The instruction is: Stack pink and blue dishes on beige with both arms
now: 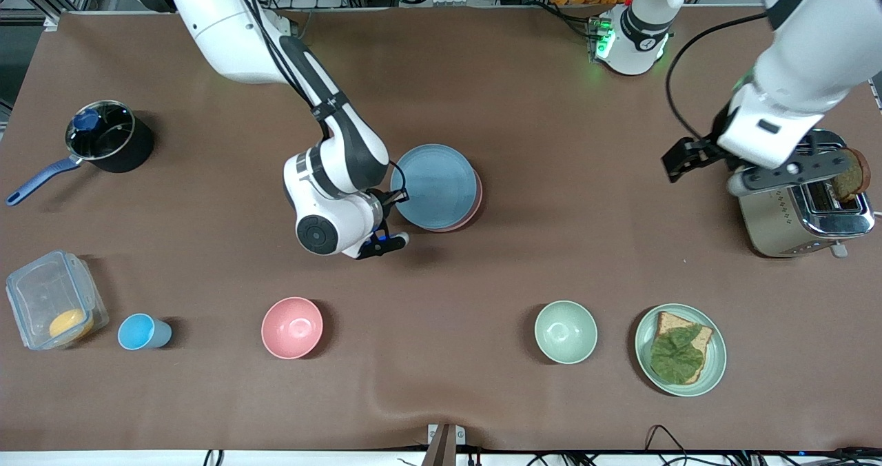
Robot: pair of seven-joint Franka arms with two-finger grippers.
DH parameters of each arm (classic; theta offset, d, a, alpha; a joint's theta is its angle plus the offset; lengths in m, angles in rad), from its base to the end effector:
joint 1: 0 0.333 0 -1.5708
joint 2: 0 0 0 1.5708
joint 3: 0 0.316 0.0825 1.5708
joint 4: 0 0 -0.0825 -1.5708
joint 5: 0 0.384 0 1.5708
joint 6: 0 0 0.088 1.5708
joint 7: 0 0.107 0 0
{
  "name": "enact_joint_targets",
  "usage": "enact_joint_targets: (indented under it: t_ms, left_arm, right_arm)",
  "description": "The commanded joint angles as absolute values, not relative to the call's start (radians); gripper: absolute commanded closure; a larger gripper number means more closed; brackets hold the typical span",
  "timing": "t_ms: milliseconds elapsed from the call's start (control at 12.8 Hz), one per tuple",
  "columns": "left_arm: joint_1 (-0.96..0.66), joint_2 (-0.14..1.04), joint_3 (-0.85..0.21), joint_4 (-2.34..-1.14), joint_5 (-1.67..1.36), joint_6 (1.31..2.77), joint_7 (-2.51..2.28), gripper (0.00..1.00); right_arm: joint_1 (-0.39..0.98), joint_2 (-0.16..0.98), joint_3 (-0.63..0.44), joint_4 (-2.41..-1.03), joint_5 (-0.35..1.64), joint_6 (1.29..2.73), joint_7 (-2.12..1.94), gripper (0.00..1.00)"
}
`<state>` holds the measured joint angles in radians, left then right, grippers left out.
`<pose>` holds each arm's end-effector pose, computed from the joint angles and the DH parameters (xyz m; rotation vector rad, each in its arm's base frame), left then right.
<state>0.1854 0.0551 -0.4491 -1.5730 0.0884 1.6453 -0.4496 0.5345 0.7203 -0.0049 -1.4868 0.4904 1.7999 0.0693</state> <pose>0.5604 -0.1351 0.6021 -3.0758 -0.2794 -0.0675 0.5602 0.3744 0.2290 -2.7235 -0.3387 0.7233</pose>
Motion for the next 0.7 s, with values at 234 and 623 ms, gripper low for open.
enact_joint_targets:
  t_ms: [234,623]
  left_arm:
    - [0.193,-0.006,-0.413,-1.585,0.08,1.617,-0.321,0.0]
    - [0.071,-0.009,-0.218,-1.585,0.021,1.605,-0.152,0.0]
  right_arm:
    - [0.574,0.747,-0.017,-1.48,0.517,1.835,0.064,1.0]
    - [0.578,0.761,-0.017,-1.479,0.52,1.852,0.075,0.01]
